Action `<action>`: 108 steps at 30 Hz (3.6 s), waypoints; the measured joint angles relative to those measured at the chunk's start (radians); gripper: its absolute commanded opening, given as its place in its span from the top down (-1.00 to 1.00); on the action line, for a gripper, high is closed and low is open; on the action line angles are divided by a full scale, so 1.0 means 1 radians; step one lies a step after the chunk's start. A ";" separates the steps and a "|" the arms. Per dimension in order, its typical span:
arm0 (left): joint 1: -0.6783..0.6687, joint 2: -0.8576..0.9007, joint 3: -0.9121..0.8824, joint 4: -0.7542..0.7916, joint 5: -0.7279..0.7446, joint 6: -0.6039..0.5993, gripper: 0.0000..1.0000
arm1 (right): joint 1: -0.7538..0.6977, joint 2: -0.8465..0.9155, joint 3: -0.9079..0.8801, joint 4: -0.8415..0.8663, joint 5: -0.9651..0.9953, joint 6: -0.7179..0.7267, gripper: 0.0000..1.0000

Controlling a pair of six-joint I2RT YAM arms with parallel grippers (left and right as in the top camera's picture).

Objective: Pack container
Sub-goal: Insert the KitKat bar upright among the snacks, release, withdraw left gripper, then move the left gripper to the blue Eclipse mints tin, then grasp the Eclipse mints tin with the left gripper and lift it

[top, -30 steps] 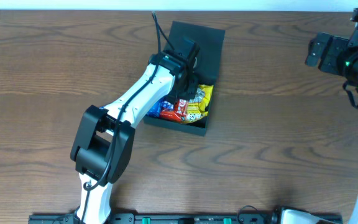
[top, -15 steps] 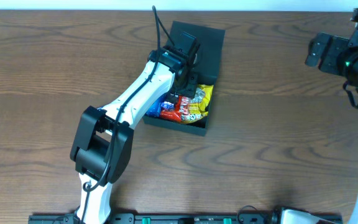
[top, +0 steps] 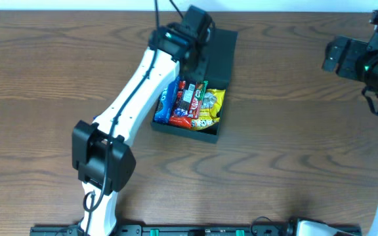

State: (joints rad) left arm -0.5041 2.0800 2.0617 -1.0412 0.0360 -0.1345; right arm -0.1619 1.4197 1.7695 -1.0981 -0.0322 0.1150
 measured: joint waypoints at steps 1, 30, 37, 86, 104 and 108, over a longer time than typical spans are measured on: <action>0.016 0.000 0.022 -0.008 -0.042 0.000 0.88 | 0.000 0.003 0.000 -0.010 -0.009 0.006 0.50; 0.378 0.002 -0.534 0.068 0.382 -0.098 0.88 | 0.270 0.665 -0.311 0.471 -0.553 0.163 0.97; 0.332 0.002 -0.535 0.034 0.409 -0.102 0.88 | 0.314 0.681 -0.312 0.591 -0.552 0.225 0.97; 0.486 -0.279 -0.691 0.078 -0.058 1.078 0.55 | 0.285 0.302 -0.227 0.406 -0.153 0.154 0.97; 0.560 -0.213 -0.710 0.127 0.070 1.217 -0.04 | 0.285 0.302 -0.227 0.405 -0.153 0.154 0.97; 0.560 -0.167 -0.712 0.127 0.070 1.217 -0.05 | 0.285 0.302 -0.227 0.406 -0.153 0.154 0.97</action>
State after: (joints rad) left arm 0.0555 1.9133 1.3499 -0.9146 0.1062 1.0824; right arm 0.1226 1.7214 1.5421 -0.6922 -0.1856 0.2691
